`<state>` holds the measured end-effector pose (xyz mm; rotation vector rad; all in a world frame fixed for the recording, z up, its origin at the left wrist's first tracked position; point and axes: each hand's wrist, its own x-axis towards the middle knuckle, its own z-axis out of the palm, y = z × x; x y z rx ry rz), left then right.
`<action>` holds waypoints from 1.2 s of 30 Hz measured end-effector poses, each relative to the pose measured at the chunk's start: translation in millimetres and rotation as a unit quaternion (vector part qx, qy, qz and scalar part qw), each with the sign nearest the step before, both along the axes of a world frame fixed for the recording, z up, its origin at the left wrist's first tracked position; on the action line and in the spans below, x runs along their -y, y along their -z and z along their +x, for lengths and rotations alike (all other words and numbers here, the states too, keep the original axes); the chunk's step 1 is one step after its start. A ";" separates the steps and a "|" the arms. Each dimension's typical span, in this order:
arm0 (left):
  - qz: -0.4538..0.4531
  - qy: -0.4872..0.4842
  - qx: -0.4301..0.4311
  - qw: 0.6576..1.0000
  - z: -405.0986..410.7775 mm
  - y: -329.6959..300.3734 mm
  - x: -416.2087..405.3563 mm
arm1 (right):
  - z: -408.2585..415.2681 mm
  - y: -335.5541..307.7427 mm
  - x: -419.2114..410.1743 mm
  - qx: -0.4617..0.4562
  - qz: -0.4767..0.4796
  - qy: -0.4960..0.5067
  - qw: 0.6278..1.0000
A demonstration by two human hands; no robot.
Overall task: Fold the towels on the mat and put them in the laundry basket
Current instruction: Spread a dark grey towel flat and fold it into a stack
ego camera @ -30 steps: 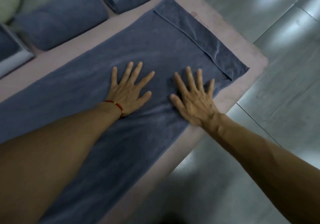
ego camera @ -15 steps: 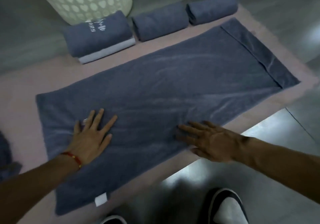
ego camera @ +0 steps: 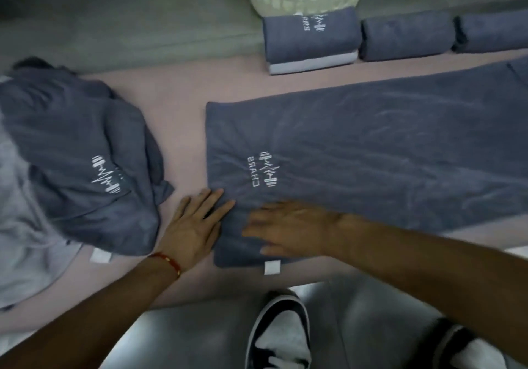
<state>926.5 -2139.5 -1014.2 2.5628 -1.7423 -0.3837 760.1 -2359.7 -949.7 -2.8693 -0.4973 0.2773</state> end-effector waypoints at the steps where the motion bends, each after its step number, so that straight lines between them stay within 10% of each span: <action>1: 0.010 0.004 0.004 1.000 10.2 -0.1 -7.8 | 8.6 4.0 -22.4 -0.009 0.025 0.019 0.999; 8: 0.015 0.077 -0.052 0.996 56.2 -5.3 -13.0 | 15.5 67.0 -107.6 0.055 0.102 0.196 0.974; 13: 0.045 0.089 -0.070 0.993 94.6 -18.6 25.6 | 8.0 24.6 -75.4 0.041 0.361 0.378 0.852; 21: 0.029 0.096 -0.003 0.995 147.4 -47.2 130.4 | -5.2 -39.5 57.0 0.076 0.443 0.541 0.711; 36: -0.094 0.085 -0.084 0.988 96.2 -167.5 400.5 | -182.3 -108.8 295.0 -0.027 0.066 0.613 0.786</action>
